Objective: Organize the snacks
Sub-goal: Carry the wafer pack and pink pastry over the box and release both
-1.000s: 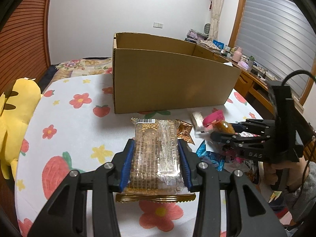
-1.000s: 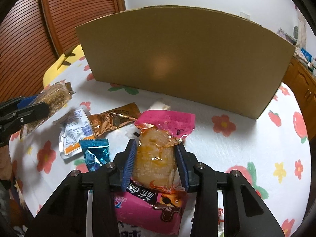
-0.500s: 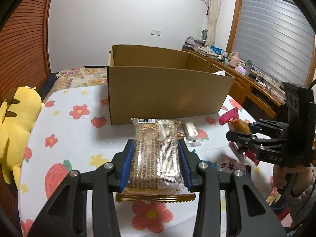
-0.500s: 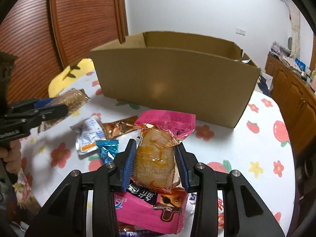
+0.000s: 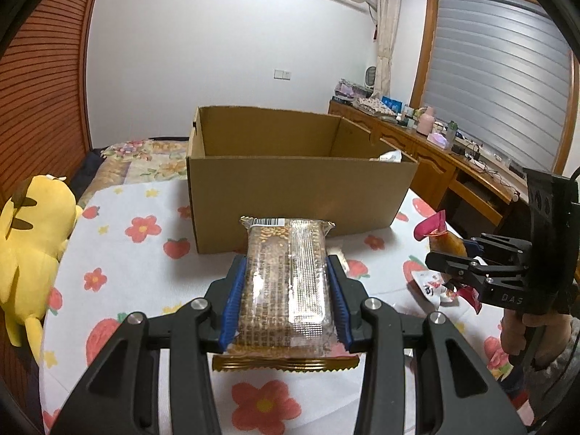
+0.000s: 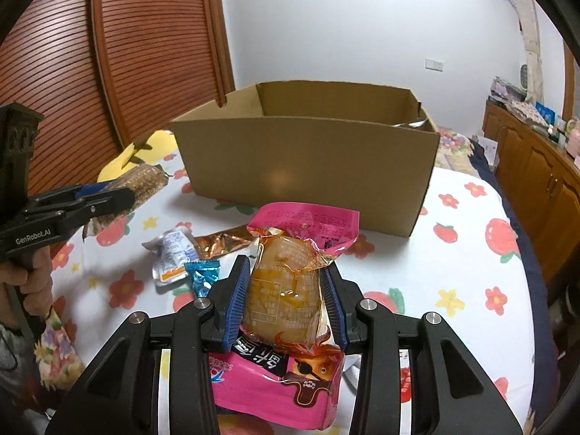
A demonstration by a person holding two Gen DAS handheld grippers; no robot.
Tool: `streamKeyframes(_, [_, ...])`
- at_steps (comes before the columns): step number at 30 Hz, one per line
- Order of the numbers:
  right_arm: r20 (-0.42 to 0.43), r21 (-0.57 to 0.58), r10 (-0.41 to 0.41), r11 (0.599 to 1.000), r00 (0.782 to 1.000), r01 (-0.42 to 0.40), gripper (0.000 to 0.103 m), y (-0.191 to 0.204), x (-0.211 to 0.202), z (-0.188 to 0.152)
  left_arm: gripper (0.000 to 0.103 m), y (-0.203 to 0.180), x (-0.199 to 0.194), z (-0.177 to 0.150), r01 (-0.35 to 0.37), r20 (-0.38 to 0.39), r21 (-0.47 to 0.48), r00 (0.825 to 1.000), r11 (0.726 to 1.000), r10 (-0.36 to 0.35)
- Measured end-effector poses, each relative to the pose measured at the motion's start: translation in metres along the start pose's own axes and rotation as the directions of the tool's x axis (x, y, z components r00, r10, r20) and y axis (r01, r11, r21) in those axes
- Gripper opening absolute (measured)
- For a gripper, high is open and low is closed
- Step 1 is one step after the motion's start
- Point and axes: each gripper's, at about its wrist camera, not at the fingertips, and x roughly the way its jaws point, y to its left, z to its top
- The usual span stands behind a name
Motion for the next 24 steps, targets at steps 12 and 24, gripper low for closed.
streamKeyframes(12, [0.071, -0.02, -0.015, 1.0, 0.997, 0.016, 0.04, -0.001, -0.027, 0.023, 0.041, -0.005, -0.011, 0.019, -0.002, 0.061, 0.008, 0.998, 1.0, 0.001])
streamKeyframes(24, [0.135, -0.074, -0.019, 0.997, 0.991, 0.029, 0.04, 0.007, -0.038, 0.057, 0.041, -0.006, -0.012, 0.053, -0.011, 0.118, 0.023, 0.993, 1.0, 0.008])
